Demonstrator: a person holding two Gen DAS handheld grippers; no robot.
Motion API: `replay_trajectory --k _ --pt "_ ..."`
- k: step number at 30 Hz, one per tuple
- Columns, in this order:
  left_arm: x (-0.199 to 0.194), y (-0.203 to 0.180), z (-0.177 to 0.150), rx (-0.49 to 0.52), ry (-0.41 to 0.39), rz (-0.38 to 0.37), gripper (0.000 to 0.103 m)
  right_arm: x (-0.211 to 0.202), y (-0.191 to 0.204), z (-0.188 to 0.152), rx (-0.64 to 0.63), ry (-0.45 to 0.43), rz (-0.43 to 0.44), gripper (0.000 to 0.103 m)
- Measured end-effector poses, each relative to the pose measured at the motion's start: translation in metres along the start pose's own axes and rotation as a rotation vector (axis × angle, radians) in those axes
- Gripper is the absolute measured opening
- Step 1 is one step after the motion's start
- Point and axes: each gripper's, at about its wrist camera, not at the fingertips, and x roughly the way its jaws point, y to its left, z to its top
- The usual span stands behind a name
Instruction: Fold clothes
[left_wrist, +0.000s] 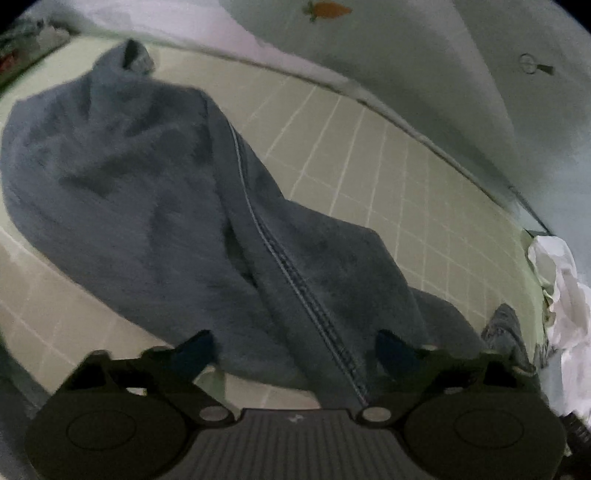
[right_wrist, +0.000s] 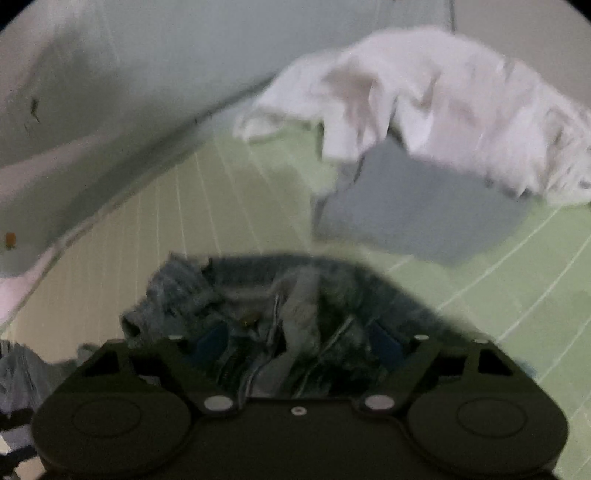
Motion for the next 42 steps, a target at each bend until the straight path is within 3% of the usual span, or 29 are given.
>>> replay_trajectory --k 1,2,3,4,5,8,11,15,19,23,25,27,29,30,31,32,33,34,39,42 --pt "0.004 -0.002 0.000 0.003 0.015 0.002 0.064 0.002 0.000 -0.003 0.006 0.007 0.009 0.080" --pt "0.008 -0.003 0.001 0.007 0.028 0.004 0.054 0.003 0.000 -0.007 0.015 0.007 0.023 0.073" --pt "0.011 -0.005 0.000 0.017 0.032 0.013 0.035 0.003 0.000 -0.009 0.012 0.001 0.025 0.069" --pt "0.014 -0.007 -0.001 0.027 0.037 0.021 0.015 0.001 0.000 -0.011 0.001 -0.009 0.023 0.049" --pt "0.016 -0.008 -0.002 0.038 0.041 0.028 0.006 -0.001 0.001 -0.012 -0.010 -0.019 0.020 0.025" --pt "0.010 -0.009 -0.003 0.061 0.020 0.016 0.001 -0.016 0.001 -0.017 -0.022 -0.070 0.026 0.020" --pt "-0.014 -0.010 -0.005 0.108 -0.048 0.000 0.001 -0.046 0.007 -0.022 -0.052 -0.134 0.007 0.019" --pt "-0.067 -0.005 0.003 0.134 -0.177 -0.057 0.000 -0.106 0.015 -0.019 -0.061 -0.227 0.029 0.018" --pt "-0.100 -0.013 0.031 0.175 -0.299 -0.116 0.001 -0.143 0.030 0.004 -0.107 -0.312 0.079 0.018" --pt "-0.106 -0.033 0.069 0.229 -0.413 -0.126 0.001 -0.135 0.056 0.044 -0.124 -0.374 0.122 0.018" --pt "-0.098 -0.041 0.097 0.198 -0.466 -0.100 0.001 -0.115 0.070 0.067 -0.113 -0.379 0.134 0.020" --pt "-0.087 -0.044 0.125 0.137 -0.507 -0.057 0.004 -0.101 0.082 0.084 -0.097 -0.395 0.145 0.036" --pt "-0.082 -0.038 0.142 0.070 -0.513 0.022 0.011 -0.101 0.090 0.088 -0.101 -0.445 0.131 0.073" --pt "-0.081 -0.034 0.149 0.038 -0.517 0.052 0.022 -0.102 0.091 0.087 -0.112 -0.475 0.121 0.080" --pt "-0.082 -0.026 0.148 0.017 -0.526 0.037 0.040 -0.101 0.088 0.082 -0.125 -0.496 0.105 0.087" --pt "-0.083 -0.017 0.146 -0.001 -0.532 0.026 0.051 -0.097 0.082 0.077 -0.130 -0.484 0.081 0.087" --pt "-0.081 -0.010 0.140 -0.003 -0.525 0.034 0.068 -0.092 0.075 0.072 -0.129 -0.457 0.054 0.087" --pt "-0.079 -0.002 0.134 -0.002 -0.515 0.045 0.075 -0.083 0.067 0.066 -0.113 -0.419 0.038 0.085" --pt "-0.067 0.026 0.083 0.003 -0.364 0.095 0.079 -0.034 0.023 0.028 0.004 -0.199 -0.022 0.070" --pt "-0.061 0.042 0.052 -0.003 -0.269 0.116 0.079 -0.009 0.017 0.016 0.049 -0.132 0.000 0.061"
